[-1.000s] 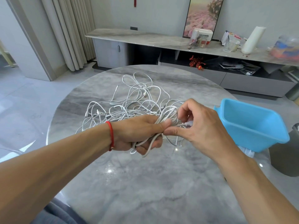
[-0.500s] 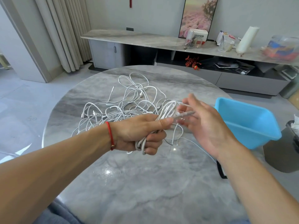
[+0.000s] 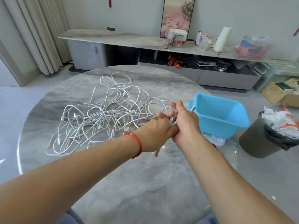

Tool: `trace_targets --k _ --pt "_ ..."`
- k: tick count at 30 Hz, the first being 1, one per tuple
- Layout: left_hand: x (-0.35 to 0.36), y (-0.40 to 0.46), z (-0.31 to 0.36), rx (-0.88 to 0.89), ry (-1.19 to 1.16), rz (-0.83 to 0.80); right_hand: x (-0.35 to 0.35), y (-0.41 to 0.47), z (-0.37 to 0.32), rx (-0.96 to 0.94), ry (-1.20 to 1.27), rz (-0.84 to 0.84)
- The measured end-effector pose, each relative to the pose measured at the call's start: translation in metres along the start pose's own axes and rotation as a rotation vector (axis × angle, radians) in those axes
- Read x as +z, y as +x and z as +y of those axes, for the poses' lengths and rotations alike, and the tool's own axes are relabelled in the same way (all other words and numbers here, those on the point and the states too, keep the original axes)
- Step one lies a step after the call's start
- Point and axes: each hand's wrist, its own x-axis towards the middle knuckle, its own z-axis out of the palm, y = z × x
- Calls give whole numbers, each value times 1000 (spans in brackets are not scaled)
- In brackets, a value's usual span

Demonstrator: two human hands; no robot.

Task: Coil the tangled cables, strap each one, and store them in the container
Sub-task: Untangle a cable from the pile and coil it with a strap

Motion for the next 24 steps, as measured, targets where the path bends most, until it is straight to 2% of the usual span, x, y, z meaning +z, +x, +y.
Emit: trace_targets --k 1,3,6,9,13,15,17,19,22,24 --pt "7 1 1 14 234 14 -6 4 -2 17 50 54" --pt "20 -2 1 18 403 77 -20 13 -7 50 189 163" --pt "36 -6 7 79 410 128 -46 18 -16 85 365 253" --pt "47 -5 18 91 413 74 -64 11 -18 76 394 290" --pt "47 -5 28 -17 253 37 -64 -3 -13 32 274 312" --pt "44 -3 34 -104 -41 -14 -58 -10 -9 33 294 290" --pt "42 -3 35 -172 -474 -175 -56 -14 -5 51 314 264" --pt "35 -7 30 -164 -704 -333 -55 -16 -5 76 320 219" --pt "29 -12 25 -107 -718 -429 -58 -21 -8 94 308 158" --pt "27 -13 23 -77 -552 -409 -60 -23 -3 64 208 141"
